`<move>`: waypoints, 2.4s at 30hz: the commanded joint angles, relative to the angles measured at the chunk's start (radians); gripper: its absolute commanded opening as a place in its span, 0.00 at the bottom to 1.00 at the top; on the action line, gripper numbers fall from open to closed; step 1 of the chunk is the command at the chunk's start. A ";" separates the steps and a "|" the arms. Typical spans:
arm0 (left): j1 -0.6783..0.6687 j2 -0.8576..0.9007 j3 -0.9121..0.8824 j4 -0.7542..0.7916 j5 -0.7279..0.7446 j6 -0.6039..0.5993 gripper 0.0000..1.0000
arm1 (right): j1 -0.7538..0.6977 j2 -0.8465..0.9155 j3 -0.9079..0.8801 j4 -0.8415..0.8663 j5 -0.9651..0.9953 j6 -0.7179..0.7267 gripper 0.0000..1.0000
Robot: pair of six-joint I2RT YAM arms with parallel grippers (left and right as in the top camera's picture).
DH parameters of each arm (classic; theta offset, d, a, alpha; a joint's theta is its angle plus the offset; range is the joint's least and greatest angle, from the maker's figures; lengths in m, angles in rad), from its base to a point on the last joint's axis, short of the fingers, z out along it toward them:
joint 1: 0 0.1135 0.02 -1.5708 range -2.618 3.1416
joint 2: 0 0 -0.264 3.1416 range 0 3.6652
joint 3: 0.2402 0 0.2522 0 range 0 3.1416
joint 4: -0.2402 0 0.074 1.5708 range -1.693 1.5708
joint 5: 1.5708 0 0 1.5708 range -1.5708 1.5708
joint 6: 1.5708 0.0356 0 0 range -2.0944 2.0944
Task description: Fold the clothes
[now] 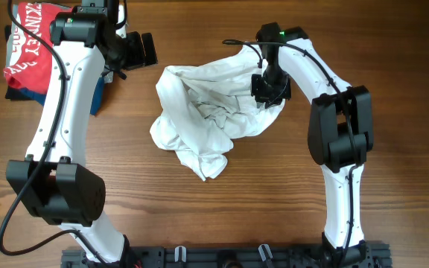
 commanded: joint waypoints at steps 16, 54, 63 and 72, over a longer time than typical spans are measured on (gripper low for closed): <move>0.003 0.015 -0.004 0.002 0.008 -0.009 1.00 | 0.031 -0.006 0.025 0.012 0.003 -0.007 0.05; -0.173 0.015 -0.004 0.069 0.130 0.167 1.00 | -0.391 -0.342 0.187 0.179 -0.117 -0.090 0.04; -0.138 0.015 -0.004 0.077 0.074 -0.006 1.00 | -0.301 -0.328 0.090 0.164 -0.195 -0.154 0.33; -0.077 0.015 -0.004 0.078 0.067 -0.081 1.00 | -0.121 -0.223 0.026 0.199 -0.219 -0.353 0.65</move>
